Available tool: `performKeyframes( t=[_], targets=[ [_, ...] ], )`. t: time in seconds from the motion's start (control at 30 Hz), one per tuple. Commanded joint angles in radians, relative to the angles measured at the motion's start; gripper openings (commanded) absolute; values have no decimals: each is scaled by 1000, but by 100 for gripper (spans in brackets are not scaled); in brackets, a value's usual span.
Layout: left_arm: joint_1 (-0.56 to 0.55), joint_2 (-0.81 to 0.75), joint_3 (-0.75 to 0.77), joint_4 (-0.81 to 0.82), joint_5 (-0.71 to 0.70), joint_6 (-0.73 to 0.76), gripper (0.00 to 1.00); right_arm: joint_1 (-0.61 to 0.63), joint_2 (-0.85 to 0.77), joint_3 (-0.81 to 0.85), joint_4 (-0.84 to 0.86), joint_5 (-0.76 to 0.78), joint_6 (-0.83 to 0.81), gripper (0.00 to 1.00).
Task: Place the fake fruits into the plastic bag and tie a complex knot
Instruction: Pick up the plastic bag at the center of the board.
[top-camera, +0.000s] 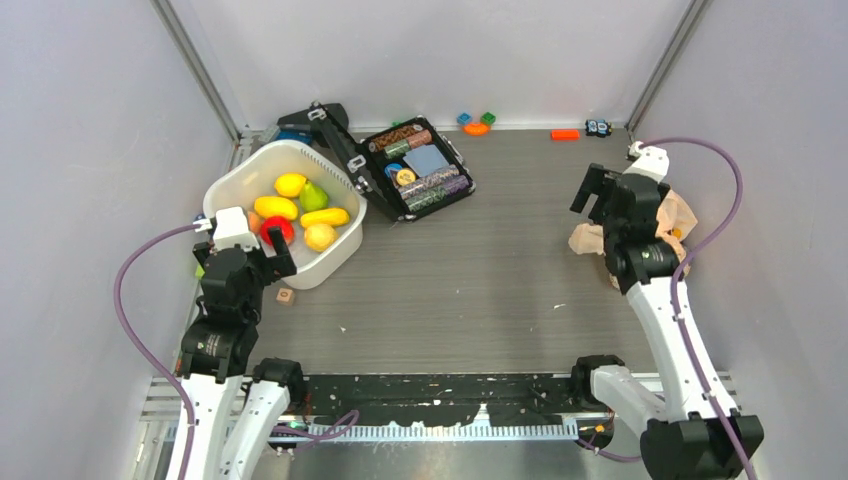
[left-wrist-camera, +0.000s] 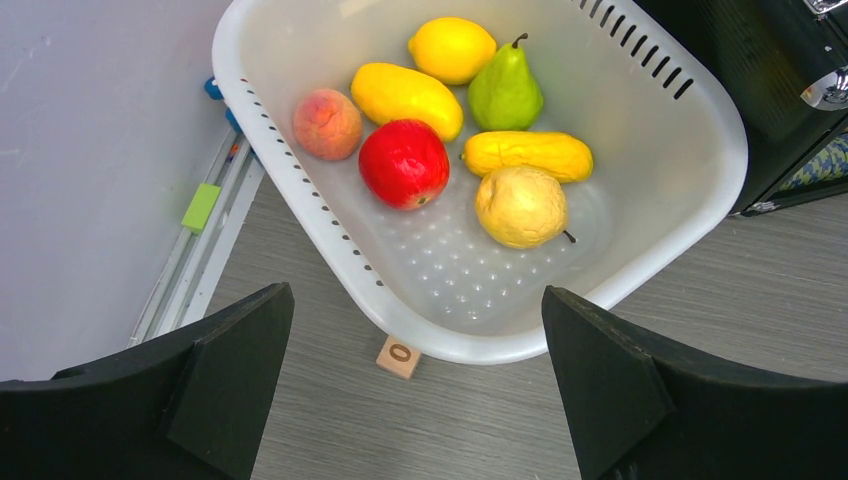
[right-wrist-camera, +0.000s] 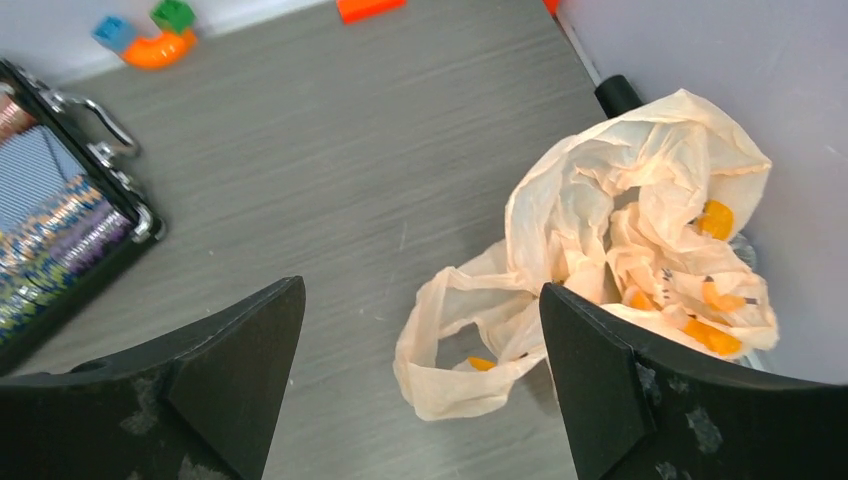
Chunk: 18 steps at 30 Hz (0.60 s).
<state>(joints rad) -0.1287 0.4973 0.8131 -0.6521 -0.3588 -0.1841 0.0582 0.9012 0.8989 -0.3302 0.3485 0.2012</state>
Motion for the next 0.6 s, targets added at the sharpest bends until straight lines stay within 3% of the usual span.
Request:
performKeyframes(
  t=[0.0, 0.27, 0.57],
  targets=[
    [5, -12, 17, 22, -7, -14, 99, 0, 74, 128, -273, 26, -48, 96],
    [-4, -11, 15, 17, -3, -15, 99, 13, 194, 138, -367, -95, -58, 99],
    [-5, -12, 17, 18, 3, -17, 99, 57, 142, 70, -353, 131, 18, 94]
  ],
)
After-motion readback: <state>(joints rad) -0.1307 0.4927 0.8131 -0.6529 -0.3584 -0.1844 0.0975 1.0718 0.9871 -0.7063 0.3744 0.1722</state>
